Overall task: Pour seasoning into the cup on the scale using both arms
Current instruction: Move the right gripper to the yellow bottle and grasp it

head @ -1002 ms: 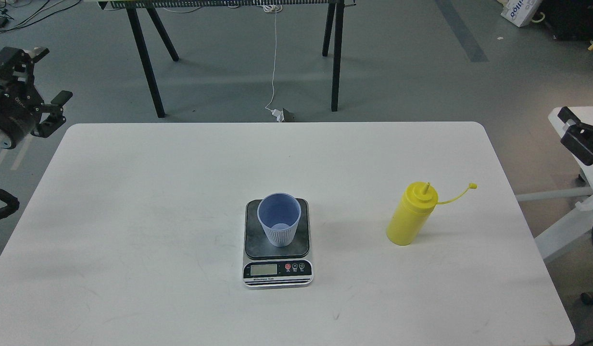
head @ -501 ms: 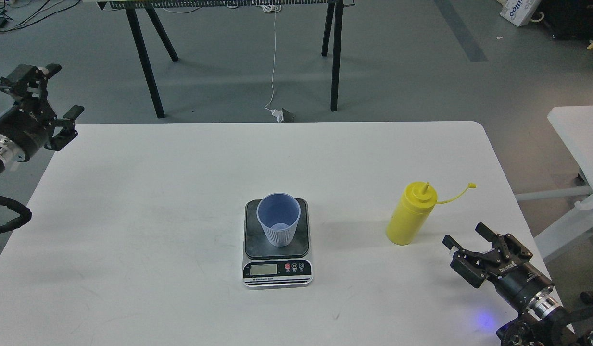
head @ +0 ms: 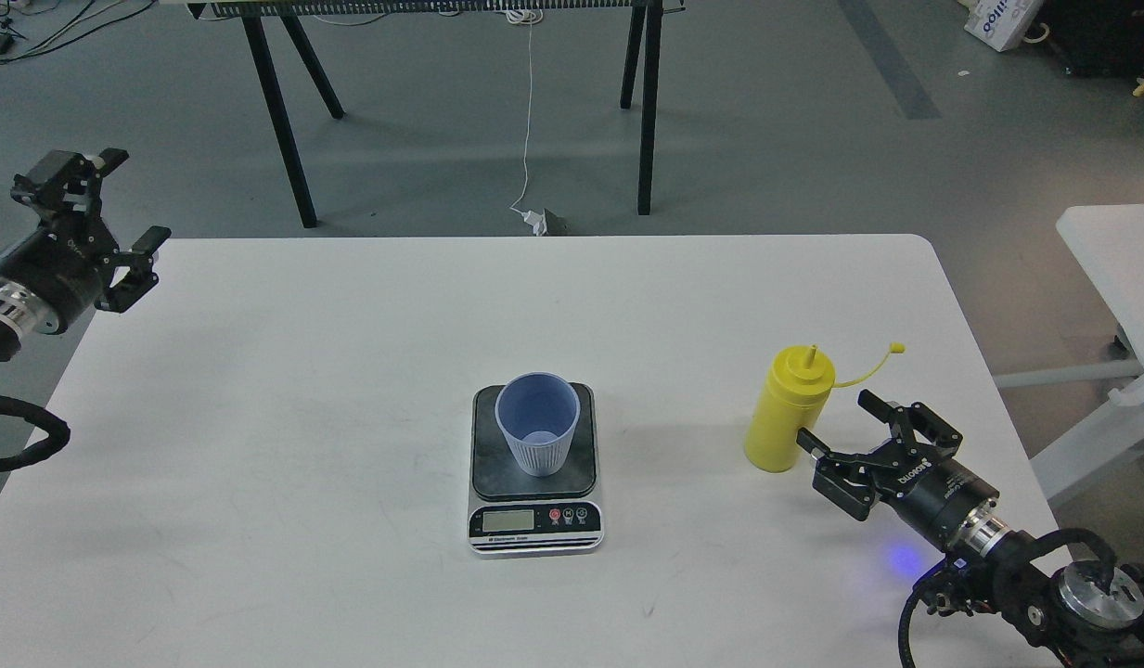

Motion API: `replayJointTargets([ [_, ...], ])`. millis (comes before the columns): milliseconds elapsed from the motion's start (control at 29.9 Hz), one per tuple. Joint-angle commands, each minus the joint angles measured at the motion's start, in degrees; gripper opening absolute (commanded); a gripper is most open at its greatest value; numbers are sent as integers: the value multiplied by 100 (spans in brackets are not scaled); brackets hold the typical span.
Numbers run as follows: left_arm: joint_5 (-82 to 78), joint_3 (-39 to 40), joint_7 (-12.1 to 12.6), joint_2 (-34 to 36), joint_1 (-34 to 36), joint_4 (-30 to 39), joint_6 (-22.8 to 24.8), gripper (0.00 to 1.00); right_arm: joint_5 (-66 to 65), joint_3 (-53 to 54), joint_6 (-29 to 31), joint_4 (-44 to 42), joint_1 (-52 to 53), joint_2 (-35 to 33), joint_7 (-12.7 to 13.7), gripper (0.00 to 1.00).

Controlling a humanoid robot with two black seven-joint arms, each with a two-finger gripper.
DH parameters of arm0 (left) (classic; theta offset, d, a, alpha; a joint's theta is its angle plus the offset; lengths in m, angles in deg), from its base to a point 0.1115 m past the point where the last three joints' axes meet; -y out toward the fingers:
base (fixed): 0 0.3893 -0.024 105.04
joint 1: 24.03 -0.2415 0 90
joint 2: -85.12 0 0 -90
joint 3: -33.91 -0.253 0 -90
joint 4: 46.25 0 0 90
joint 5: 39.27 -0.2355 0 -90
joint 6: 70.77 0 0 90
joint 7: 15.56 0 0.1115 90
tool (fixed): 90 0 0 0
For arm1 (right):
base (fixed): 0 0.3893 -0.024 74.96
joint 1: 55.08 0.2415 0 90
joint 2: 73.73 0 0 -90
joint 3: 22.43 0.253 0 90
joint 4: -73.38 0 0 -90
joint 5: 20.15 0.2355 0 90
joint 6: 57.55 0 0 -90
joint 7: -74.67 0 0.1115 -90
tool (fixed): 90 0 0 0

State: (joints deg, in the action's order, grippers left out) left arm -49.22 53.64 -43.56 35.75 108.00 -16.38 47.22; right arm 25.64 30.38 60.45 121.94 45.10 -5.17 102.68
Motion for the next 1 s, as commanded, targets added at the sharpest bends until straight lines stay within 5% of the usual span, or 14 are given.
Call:
replayJointTargets([
  [0, -7, 13, 0, 15, -11, 1, 1, 99, -324, 1, 0, -486, 204, 421, -1, 99],
  [668, -7, 22, 0, 15, -72, 1, 1, 99, -677, 10, 0, -1656, 924, 1213, -1, 93],
  [701, -7, 13, 0, 15, -90, 1, 1, 99, -685, 10, 0, -1674, 942, 1248, -1, 89],
  [868, -7, 22, 0, 41, -213, 10, 1, 99, -852, 27, 0, -1770, 1205, 1424, -40, 28],
  [969, 2, 22, 0, 129, -230, 19, 1, 99, -1194, 18, 0, -1753, 1442, 1424, -181, 15],
])
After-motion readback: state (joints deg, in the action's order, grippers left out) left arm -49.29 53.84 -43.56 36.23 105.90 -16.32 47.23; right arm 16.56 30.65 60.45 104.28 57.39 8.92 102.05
